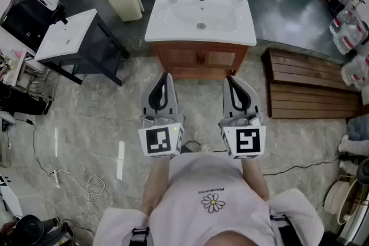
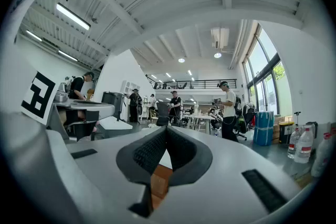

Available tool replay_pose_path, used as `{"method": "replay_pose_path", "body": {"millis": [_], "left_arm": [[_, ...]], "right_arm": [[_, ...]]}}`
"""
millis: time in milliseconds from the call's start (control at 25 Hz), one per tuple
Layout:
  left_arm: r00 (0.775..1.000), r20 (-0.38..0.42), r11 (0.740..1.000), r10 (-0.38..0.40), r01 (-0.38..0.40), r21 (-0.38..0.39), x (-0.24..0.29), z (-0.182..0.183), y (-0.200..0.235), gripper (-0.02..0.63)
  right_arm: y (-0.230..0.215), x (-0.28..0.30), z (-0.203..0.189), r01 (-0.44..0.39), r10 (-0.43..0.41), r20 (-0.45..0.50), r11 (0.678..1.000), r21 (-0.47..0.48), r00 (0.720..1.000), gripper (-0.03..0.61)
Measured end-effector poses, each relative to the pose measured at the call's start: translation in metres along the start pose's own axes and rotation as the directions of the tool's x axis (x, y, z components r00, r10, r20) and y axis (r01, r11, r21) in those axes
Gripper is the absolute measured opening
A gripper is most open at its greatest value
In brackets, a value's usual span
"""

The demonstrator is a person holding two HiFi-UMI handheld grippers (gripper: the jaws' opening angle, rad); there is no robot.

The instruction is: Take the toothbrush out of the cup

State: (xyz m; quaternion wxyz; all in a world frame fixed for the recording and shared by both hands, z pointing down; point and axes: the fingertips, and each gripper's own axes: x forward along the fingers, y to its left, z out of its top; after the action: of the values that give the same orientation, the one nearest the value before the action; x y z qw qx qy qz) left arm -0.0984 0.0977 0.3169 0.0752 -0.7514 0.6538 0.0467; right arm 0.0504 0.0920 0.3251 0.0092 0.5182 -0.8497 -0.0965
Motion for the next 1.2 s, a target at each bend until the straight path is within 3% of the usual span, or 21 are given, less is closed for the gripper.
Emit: {"method": "replay_pose_path", "body": {"millis": [440, 680, 920, 1200], "left_arm": [[0.999, -0.023, 1.0, 0.03, -0.03, 0.001, -0.004, -0.007, 0.009, 0.015], [0.999, -0.033, 1.0, -0.001, 0.001, 0.003, 0.0, -0.011, -0.01, 0.015], [0.999, -0.047, 1.0, -0.005, 0.005, 0.008, 0.001, -0.012, -0.012, 0.015], [0.999, -0.043, 1.0, -0.017, 0.017, 0.007, 0.012, -0.015, -0.012, 0.015]], "right_arm": [[-0.001, -0.002, -0.004, -0.016, 0.016, 0.004, 1.0, -0.016, 1.0, 0.012], [-0.008, -0.008, -0.011, -0.026, 0.025, 0.01, 0.998, 0.05, 1.0, 0.012], [0.006, -0.006, -0.017, -0.097, 0.097, 0.006, 0.992, 0.079, 0.995, 0.012], [-0.002, 0.002, -0.025, -0.084, 0.085, -0.012, 0.992, 0.093, 0.996, 0.012]]}}
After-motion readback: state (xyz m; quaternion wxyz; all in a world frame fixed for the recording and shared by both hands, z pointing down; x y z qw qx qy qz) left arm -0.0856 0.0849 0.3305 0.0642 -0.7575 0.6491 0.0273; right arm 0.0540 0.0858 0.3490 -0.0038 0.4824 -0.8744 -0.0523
